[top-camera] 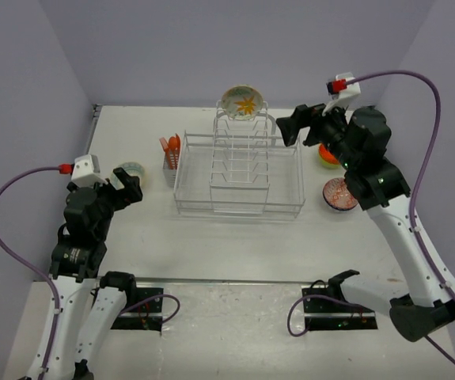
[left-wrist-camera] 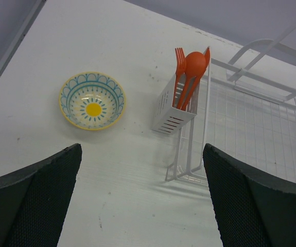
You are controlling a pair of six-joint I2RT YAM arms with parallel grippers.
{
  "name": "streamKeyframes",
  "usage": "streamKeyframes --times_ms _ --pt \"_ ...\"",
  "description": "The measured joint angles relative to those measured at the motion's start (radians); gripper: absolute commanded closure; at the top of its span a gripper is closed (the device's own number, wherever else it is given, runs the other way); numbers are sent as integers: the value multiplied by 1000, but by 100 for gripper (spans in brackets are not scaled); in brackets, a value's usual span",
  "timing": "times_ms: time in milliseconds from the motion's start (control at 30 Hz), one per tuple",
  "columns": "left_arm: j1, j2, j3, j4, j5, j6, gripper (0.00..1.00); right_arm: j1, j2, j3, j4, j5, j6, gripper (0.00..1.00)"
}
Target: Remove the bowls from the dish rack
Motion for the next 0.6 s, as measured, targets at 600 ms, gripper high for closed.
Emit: streamKeyframes --times_ms 600 --pt "0 34 -14 5 24 0 0 150 481 281 48 300 -494 26"
